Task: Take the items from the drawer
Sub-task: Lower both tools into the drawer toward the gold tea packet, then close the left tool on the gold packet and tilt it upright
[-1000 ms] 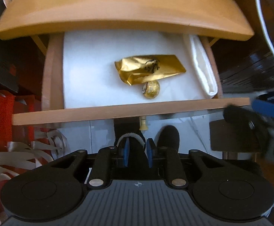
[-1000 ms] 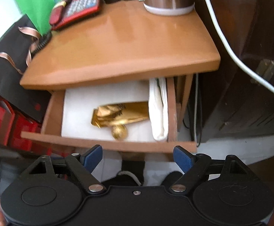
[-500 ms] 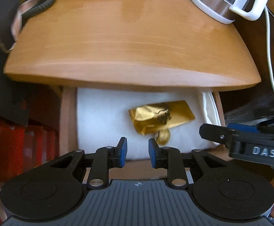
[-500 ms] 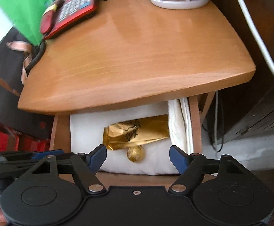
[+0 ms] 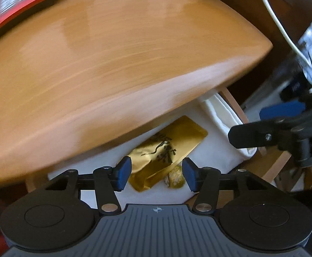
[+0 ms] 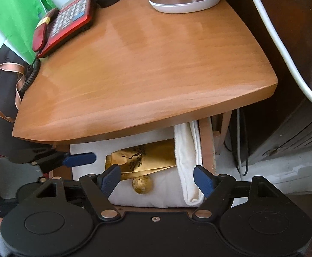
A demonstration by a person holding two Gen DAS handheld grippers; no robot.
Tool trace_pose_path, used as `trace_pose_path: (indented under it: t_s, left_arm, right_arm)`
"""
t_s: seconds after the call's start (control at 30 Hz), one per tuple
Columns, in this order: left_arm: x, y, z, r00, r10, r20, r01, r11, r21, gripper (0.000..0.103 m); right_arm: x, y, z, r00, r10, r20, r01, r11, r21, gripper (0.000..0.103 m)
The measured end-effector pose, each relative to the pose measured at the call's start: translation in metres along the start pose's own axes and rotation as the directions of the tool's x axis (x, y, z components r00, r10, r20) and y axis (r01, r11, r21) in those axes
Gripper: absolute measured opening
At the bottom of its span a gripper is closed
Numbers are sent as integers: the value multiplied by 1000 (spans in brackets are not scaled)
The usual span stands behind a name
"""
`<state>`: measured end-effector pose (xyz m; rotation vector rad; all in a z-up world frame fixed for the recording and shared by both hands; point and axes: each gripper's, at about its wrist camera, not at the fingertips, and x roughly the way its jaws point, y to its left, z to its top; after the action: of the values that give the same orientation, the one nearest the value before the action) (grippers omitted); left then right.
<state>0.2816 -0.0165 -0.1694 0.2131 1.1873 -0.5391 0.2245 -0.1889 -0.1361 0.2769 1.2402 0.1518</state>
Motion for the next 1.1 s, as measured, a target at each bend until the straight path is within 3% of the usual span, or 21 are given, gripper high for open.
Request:
trace_pose_path:
  t_s: [0.27,0.4,0.6,0.83,0.9,1.1]
  left_arm:
    - [25,-4,0,998,11,-58,-7,997,76,56]
    - [34,1,-2,996,43,-75,-39,998,54,57]
    - [37,7,-6,995,32,-91,-32,999,-7,62]
    - [26,-6,-14,997,65,-49,-62,996,59,62]
    - [25,-11,-15,996,74,-45,-70,994,90,60]
    - [26,-18,-26,996,69,-57,-62,992,113,38]
  right_arm:
    - [1,-7,1,1000,11,-3,-11,1000,2,74]
    - [6,-11,0,1000,11,-10,-11,1000,8,74]
    - [14,-12,-2,999,26,-28,-26,1000,14,74]
    - [17,-9,-2,999,30,-29,-29,999,12,74]
    - [17,-9,-2,999,29,-30,-28,1000,12,74]
    - [17,-10,-3,999,29,-28,-29,1000,13,74]
